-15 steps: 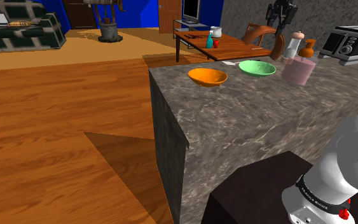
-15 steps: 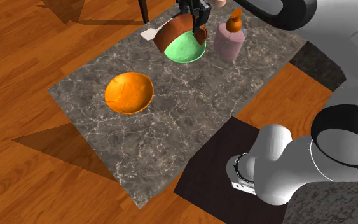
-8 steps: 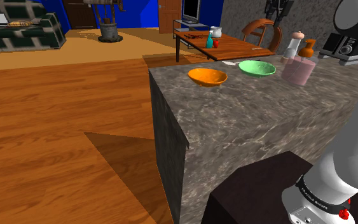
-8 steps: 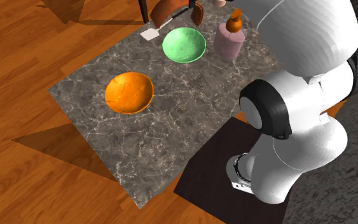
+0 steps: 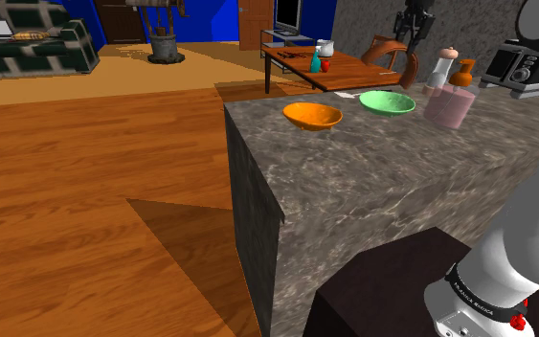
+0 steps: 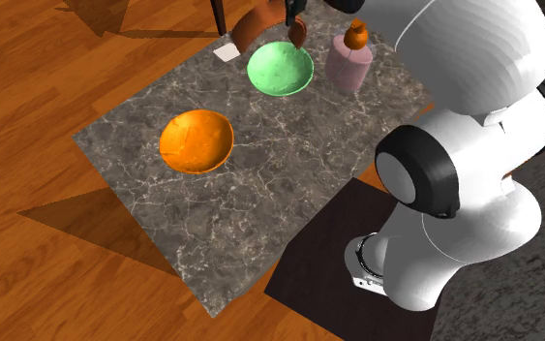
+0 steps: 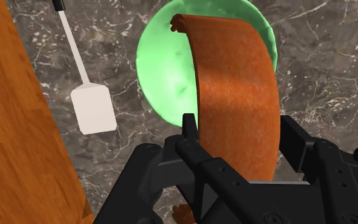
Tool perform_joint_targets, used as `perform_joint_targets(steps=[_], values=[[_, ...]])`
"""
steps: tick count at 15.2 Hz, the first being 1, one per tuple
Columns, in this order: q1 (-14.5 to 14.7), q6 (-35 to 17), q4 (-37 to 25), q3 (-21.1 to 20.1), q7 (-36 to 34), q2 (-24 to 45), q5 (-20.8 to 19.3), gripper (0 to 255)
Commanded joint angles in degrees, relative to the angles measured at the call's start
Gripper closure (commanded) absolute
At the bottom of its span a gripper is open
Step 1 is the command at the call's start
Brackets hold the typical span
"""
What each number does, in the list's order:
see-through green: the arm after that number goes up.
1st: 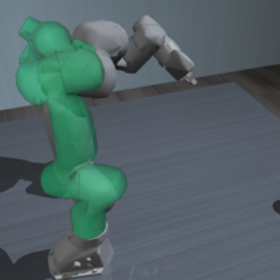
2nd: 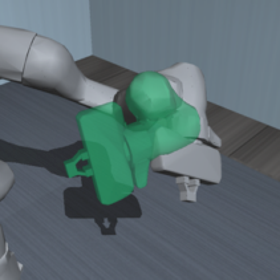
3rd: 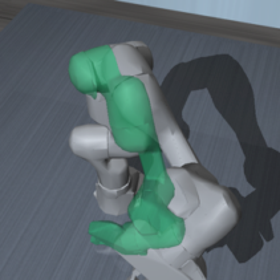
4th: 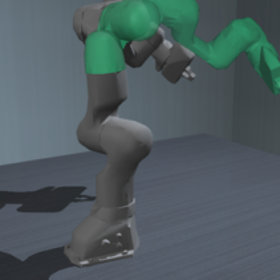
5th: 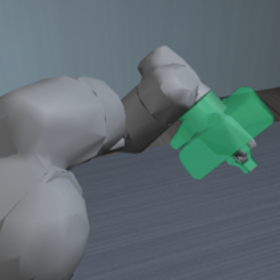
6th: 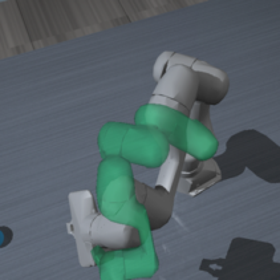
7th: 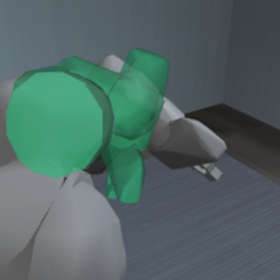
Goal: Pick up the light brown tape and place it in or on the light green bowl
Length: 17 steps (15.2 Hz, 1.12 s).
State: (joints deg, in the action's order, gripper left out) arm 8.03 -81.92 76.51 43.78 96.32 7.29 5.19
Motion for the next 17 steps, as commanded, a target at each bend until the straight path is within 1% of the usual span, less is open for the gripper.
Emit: perform_joint_targets(steps=[1,13,17], values=[[0.8,-2.0,2.9,-0.2,-0.6,-1.3,-1.0,255],[2.4,-12.3,16.1,-1.1,-2.4,-5.2,-3.7,255],[2.4,-12.3,16.1,-1.1,-2.4,-5.2,-3.7,255]])
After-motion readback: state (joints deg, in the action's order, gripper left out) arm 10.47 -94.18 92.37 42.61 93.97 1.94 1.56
